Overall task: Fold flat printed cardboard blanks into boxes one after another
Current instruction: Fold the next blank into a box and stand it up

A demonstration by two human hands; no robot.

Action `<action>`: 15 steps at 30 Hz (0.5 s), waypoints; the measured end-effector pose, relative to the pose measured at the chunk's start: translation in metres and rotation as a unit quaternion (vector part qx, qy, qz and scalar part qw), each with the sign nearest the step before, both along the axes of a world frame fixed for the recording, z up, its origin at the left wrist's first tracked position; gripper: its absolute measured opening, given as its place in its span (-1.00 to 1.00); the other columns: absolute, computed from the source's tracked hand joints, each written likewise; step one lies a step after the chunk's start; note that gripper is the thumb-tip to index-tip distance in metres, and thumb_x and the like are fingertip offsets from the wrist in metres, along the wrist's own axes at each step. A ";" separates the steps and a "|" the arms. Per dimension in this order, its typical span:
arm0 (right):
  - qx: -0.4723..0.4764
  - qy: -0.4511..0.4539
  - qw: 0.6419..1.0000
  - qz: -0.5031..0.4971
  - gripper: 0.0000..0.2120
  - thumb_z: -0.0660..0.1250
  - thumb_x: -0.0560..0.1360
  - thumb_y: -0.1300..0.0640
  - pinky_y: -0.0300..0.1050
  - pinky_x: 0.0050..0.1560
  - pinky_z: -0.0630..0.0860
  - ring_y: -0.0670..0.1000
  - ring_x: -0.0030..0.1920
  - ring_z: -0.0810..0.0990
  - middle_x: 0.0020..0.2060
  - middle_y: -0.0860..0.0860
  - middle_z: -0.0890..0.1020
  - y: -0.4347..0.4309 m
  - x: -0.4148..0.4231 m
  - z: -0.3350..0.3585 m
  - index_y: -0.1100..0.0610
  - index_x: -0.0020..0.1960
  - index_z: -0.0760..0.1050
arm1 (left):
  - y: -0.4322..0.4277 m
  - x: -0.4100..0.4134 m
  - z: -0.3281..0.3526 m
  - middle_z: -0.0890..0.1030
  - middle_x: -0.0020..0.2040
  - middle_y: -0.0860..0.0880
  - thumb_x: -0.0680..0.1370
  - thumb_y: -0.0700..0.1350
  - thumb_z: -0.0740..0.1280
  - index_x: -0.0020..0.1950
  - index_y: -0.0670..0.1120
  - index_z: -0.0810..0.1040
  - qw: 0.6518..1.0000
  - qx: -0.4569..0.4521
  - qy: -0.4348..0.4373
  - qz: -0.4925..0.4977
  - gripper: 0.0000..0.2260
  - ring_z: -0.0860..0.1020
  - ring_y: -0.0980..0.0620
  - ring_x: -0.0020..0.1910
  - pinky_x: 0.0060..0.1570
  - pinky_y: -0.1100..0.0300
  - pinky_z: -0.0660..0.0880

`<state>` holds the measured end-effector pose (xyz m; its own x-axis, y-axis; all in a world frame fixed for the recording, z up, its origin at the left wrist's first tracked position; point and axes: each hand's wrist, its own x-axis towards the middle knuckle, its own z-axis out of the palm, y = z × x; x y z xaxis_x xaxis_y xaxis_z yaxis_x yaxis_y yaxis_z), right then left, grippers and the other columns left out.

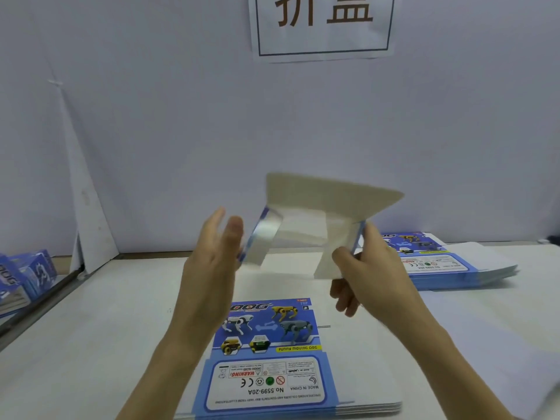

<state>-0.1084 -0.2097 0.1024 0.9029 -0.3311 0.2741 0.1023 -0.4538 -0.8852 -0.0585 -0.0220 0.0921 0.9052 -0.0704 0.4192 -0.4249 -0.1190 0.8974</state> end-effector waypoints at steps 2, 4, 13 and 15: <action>0.149 -0.006 0.989 0.024 -0.93 0.12 0.53 0.29 -0.20 -0.64 0.37 0.11 -0.62 0.50 -0.52 0.21 0.58 -0.002 -0.002 0.006 0.15 -0.03 0.31 | 0.001 0.000 -0.002 0.46 0.30 0.16 0.36 0.35 0.24 0.30 0.41 0.24 0.998 -0.032 -0.045 -0.002 -0.48 0.50 0.23 0.22 0.23 0.23 0.43; 0.233 -0.004 0.971 0.045 -0.88 0.15 0.55 0.27 -0.26 -0.68 0.27 0.08 -0.63 0.49 -0.51 0.23 0.58 -0.002 -0.006 0.011 0.24 -0.16 0.38 | -0.001 -0.005 -0.006 0.22 0.45 0.30 0.34 0.34 0.37 0.42 0.43 -0.01 0.989 0.072 -0.128 0.008 -0.23 0.26 0.41 0.36 0.23 0.46 0.29; 0.052 0.069 0.991 0.102 -0.59 0.26 0.53 0.03 -0.25 -0.63 0.21 -0.03 -0.63 0.37 -0.55 0.04 0.54 -0.004 -0.013 0.017 0.18 -0.44 0.48 | -0.004 -0.004 -0.007 0.00 0.56 -0.04 0.18 0.43 0.34 0.50 0.19 -0.33 0.916 0.287 -0.268 0.081 0.13 -0.01 -0.07 0.55 0.46 -0.26 0.03; 0.086 -0.001 0.994 0.062 -0.66 0.30 0.51 -0.05 -0.22 -0.61 0.30 -0.03 -0.56 0.45 -0.50 0.00 0.56 -0.012 -0.010 0.016 0.14 -0.34 0.52 | 0.005 -0.002 -0.002 0.16 0.47 -0.04 0.19 0.38 0.37 0.52 0.20 -0.24 0.919 0.278 -0.271 0.073 0.10 0.21 -0.07 0.44 0.35 -0.24 0.29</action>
